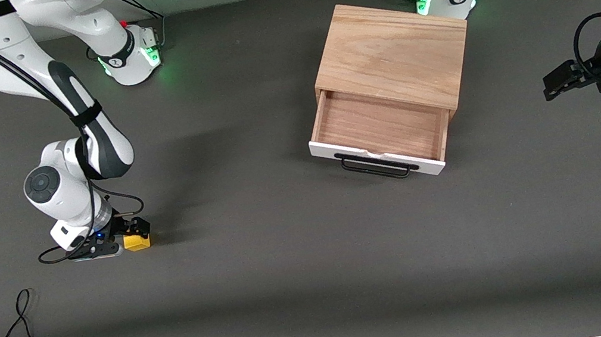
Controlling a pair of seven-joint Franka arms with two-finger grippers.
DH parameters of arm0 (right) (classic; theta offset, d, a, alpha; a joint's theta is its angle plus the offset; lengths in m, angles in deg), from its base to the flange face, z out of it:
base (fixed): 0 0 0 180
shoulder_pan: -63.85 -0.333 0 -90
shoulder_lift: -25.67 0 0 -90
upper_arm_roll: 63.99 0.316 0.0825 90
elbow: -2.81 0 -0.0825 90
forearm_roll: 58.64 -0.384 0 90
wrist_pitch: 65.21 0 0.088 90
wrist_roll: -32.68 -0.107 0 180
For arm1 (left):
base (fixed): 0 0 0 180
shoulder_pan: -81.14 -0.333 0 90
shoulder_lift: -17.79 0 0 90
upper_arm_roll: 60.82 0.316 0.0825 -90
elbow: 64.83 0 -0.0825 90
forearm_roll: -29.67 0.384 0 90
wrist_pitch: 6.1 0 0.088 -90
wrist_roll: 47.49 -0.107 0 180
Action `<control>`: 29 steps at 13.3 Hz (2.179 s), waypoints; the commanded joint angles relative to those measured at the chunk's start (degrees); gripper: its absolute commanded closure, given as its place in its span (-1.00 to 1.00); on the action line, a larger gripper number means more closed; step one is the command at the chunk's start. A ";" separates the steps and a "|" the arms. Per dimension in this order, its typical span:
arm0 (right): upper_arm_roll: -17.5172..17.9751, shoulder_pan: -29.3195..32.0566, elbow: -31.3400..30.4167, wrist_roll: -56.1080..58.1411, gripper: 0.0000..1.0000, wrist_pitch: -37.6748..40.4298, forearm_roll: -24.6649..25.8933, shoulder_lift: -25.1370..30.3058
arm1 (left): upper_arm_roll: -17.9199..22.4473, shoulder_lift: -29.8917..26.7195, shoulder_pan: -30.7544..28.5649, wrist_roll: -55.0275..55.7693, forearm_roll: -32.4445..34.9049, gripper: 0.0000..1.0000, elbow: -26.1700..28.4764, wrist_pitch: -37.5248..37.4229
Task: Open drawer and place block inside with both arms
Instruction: 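Reach the right gripper down and grasp the yellow cube, then carry the yellow cube with the right gripper over the open drawer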
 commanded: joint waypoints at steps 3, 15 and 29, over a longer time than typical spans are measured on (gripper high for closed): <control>-0.07 0.01 0.22 1.67 -1.00 -3.92 -0.36 -2.46 | 0.29 -1.68 0.84 -1.07 1.26 -1.00 1.58 0.87; 0.54 0.19 2.23 3.86 0.57 0.71 -2.90 -2.39 | -0.06 -1.77 0.84 -6.17 3.11 -1.00 1.58 0.43; 1.42 -10.17 41.94 -13.61 0.59 53.09 -4.76 0.25 | -0.15 -1.59 0.76 -6.70 3.02 -1.00 1.58 -0.01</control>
